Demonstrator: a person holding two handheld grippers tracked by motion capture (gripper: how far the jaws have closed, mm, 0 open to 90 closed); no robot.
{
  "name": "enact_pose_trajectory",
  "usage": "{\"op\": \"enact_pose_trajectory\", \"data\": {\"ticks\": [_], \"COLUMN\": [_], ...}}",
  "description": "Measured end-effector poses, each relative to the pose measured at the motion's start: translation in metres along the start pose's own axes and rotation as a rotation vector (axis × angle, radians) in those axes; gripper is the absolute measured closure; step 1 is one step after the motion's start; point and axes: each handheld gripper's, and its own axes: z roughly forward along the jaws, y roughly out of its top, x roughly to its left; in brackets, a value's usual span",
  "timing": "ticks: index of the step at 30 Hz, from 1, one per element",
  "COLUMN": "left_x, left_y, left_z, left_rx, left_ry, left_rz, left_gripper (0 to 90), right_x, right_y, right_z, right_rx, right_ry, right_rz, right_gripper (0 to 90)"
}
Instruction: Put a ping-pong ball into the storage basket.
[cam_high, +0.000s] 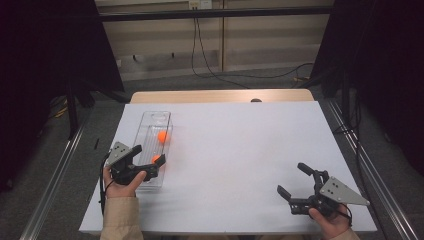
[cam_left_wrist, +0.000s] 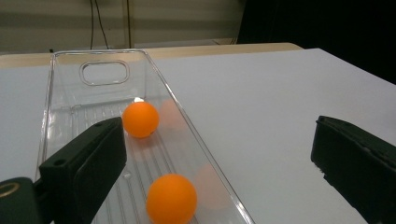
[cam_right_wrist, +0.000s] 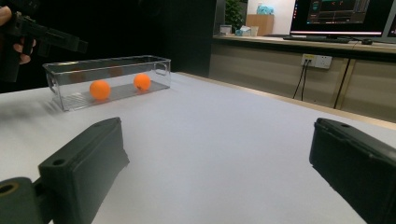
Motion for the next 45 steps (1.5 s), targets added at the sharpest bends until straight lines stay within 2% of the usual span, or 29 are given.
{"op": "enact_pose_trajectory", "data": {"ticks": [10,19,26,28,33,34,40,45], "left_x": [-0.001,-0.001,0.0,0.001,0.001,0.001,0.0,0.001], "left_y": [-0.006,-0.01,-0.014,-0.015,-0.018,-0.018,-0.021,-0.023], "left_z": [-0.004,-0.009,-0.011,-0.012,-0.014,-0.014,-0.015,-0.017], "left_rx": [-0.029,-0.049,-0.055,-0.057,-0.064,-0.059,-0.057,-0.055], "left_ry": [-0.035,-0.034,-0.038,-0.044,-0.049,-0.051,-0.067,-0.064], "left_rz": [0.015,0.019,0.023,0.008,0.004,0.015,0.008,0.01], "left_gripper": [3.3,3.3,3.4,3.4,3.4,3.4,3.4,3.4], "right_x": [0.0,-0.001,-0.001,0.0,-0.001,-0.001,-0.001,-0.001], "right_y": [0.0,-0.001,-0.001,-0.001,-0.001,-0.001,-0.001,-0.001], "right_z": [0.001,0.0,0.001,0.001,0.001,0.001,0.001,0.001], "right_rx": [0.007,0.01,0.011,0.01,0.009,0.01,0.009,0.011], "right_ry": [-0.002,-0.006,-0.006,-0.008,-0.007,-0.007,-0.008,-0.009], "right_rz": [0.0,0.001,-0.001,0.0,-0.001,-0.001,-0.001,-0.001], "right_gripper": [2.7,2.1,2.0,2.1,2.1,2.1,2.1,2.1]}}
